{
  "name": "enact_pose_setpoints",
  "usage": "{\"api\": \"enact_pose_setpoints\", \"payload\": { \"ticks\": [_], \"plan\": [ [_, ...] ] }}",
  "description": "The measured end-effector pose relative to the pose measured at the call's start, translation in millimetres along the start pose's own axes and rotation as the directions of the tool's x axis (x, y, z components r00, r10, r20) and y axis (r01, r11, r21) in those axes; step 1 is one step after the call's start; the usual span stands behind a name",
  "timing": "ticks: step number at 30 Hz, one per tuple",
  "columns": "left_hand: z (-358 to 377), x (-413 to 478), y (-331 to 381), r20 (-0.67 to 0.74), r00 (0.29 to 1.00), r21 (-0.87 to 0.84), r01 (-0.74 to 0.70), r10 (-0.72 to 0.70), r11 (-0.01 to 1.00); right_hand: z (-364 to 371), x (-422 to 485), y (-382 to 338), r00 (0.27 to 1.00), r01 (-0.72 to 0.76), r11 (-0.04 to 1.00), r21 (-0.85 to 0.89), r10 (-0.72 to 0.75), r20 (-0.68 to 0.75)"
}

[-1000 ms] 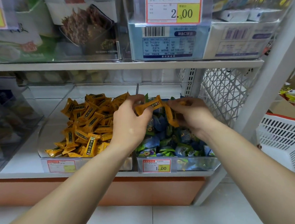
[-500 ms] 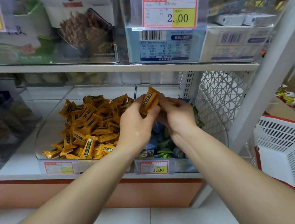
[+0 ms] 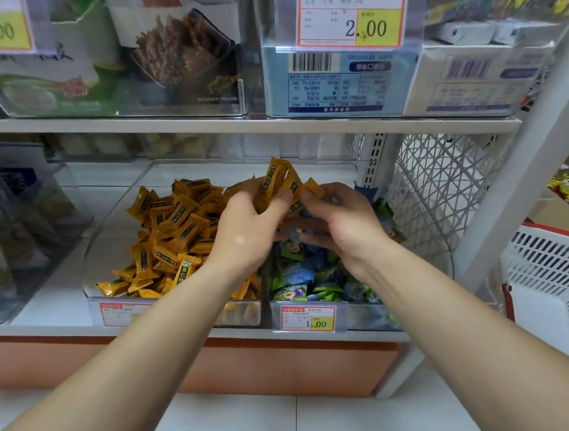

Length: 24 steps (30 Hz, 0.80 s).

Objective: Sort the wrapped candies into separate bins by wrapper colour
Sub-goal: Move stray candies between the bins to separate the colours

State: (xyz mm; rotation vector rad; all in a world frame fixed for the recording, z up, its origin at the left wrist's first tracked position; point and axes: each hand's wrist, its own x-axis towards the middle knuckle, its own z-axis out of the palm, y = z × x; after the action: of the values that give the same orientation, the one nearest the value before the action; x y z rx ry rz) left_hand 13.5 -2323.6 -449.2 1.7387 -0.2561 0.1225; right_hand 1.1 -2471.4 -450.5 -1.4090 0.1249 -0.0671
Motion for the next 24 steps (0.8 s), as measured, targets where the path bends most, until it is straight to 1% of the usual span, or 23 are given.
{"api": "enact_pose_setpoints", "payload": {
  "ticks": [2,3,5,7,9,11,13,14,15,17,18,19,20,21,22,23,24],
  "plan": [
    [-1,-1,1,0.012,1.0,-0.058,0.01,-0.01,0.998,2,0,1,0.998,0.021,0.997,-0.076,-0.025,-0.052],
    [-2,-1,1,0.037,0.999,-0.1,0.02,-0.017,0.995,3,0,1,0.998,0.011,0.998,-0.055,-0.015,-0.067],
    [-4,-2,1,0.101,0.995,-0.16,0.036,-0.02,0.986,5,-1,0,0.998,-0.019,1.0,0.018,0.019,-0.053],
    [-6,-1,1,0.12,0.993,-0.125,0.005,0.01,0.992,6,-1,0,0.999,-0.033,0.999,0.026,0.033,0.003],
    [-9,2,1,0.085,0.995,-0.047,-0.042,0.046,0.998,6,-2,-2,0.997,-0.036,0.999,-0.002,0.036,0.065],
    [-17,9,-1,0.015,0.999,0.042,-0.049,0.049,0.998,1,0,-5,0.997,0.003,0.993,-0.115,0.006,0.082],
    [-33,17,-5,-0.051,0.996,0.243,-0.057,0.071,0.968,-10,4,-10,0.997,0.065,0.966,-0.251,-0.054,0.051],
    [-43,21,-8,-0.061,0.995,0.372,-0.055,0.084,0.927,-17,6,-12,0.997,0.082,0.95,-0.301,-0.077,0.03],
    [-55,24,-12,-0.066,0.994,0.507,-0.043,0.088,0.861,-26,8,-13,0.996,0.091,0.934,-0.347,-0.092,0.014],
    [-76,30,-18,-0.082,0.995,0.741,0.028,0.05,0.671,-44,11,-14,0.993,0.113,0.872,-0.475,-0.12,0.017],
    [-84,31,-19,-0.098,0.995,0.812,0.068,0.02,0.58,-52,12,-13,0.991,0.13,0.822,-0.554,-0.129,0.04],
    [-89,32,-19,-0.109,0.994,0.85,0.087,0.011,0.52,-58,12,-12,0.989,0.145,0.769,-0.623,-0.126,0.075],
    [-89,31,-17,-0.107,0.993,0.864,0.073,0.039,0.499,-63,12,-10,0.988,0.156,0.723,-0.673,-0.103,0.117],
    [-85,29,-13,-0.087,0.991,0.862,0.024,0.101,0.507,-65,11,-7,0.983,0.168,0.689,-0.705,-0.068,0.168],
    [-78,26,-10,-0.053,0.984,0.841,-0.048,0.171,0.538,-64,10,-3,0.974,0.187,0.662,-0.726,-0.026,0.227],
    [-69,21,-9,-0.009,0.977,0.805,-0.12,0.214,0.581,-62,8,2,0.956,0.211,0.635,-0.744,0.024,0.291],
    [-58,14,-8,0.035,0.975,0.769,-0.168,0.221,0.617,-58,6,8,0.932,0.235,0.595,-0.769,0.087,0.352]
  ]
}}
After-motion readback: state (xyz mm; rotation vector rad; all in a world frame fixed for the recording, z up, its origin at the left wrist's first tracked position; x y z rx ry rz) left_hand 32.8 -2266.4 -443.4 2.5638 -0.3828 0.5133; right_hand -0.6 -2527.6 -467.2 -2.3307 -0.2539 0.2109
